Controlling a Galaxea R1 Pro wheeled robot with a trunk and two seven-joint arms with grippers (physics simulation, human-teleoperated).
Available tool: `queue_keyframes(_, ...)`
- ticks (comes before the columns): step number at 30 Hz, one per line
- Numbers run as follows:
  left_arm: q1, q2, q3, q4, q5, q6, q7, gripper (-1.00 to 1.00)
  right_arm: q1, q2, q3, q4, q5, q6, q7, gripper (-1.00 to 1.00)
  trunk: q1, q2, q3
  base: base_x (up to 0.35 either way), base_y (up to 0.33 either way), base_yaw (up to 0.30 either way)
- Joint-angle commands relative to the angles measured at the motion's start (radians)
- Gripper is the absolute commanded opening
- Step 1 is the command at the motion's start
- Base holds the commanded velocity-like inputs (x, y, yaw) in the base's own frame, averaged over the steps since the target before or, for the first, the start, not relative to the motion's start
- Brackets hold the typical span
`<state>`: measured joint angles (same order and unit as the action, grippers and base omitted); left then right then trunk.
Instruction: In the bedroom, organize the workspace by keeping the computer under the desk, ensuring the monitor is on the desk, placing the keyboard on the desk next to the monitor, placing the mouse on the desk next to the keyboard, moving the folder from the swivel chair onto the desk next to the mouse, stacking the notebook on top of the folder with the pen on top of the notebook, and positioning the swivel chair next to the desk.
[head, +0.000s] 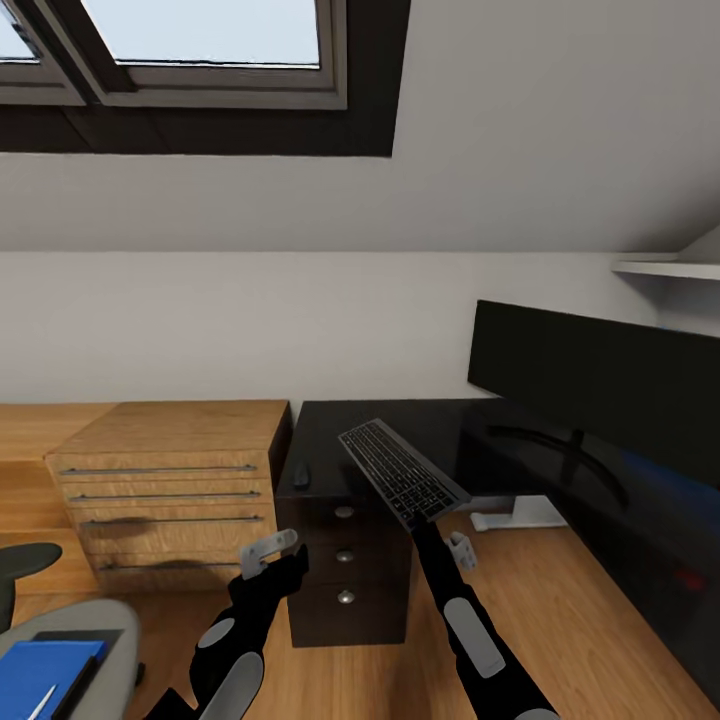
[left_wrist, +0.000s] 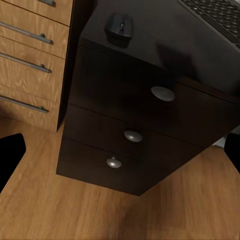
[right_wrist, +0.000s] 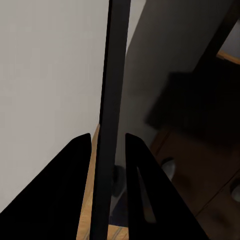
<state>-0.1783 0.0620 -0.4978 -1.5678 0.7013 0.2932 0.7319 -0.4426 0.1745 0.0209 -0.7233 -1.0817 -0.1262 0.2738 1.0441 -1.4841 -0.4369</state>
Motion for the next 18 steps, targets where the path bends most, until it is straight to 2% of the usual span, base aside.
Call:
queue_keyframes(1,-0.001,0.001,-0.002,-0.001,0.004,0.003,0.007,1.00,-0.001,0.000,0.002,0.001,-0.011,-0.004,0.006,-1.00,0.004,-0.008,-0.004,0.000,0.000,0.000)
queue_keyframes(15,-0.001,0.001,-0.002,0.000,0.004,0.007,0.007,1.00,-0.001,0.000,0.004,0.001,-0.011,-0.004,0.012,-1.00,0.058,-0.106,-0.048,0.000,0.000,0.000)
queue_keyframes(18,-0.001,0.001,-0.002,0.001,0.005,0.007,0.007,1.00,-0.001,0.000,0.004,0.001,-0.011,-0.004,0.012,-1.00,0.058,-0.106,-0.048,0.000,0.000,0.000)
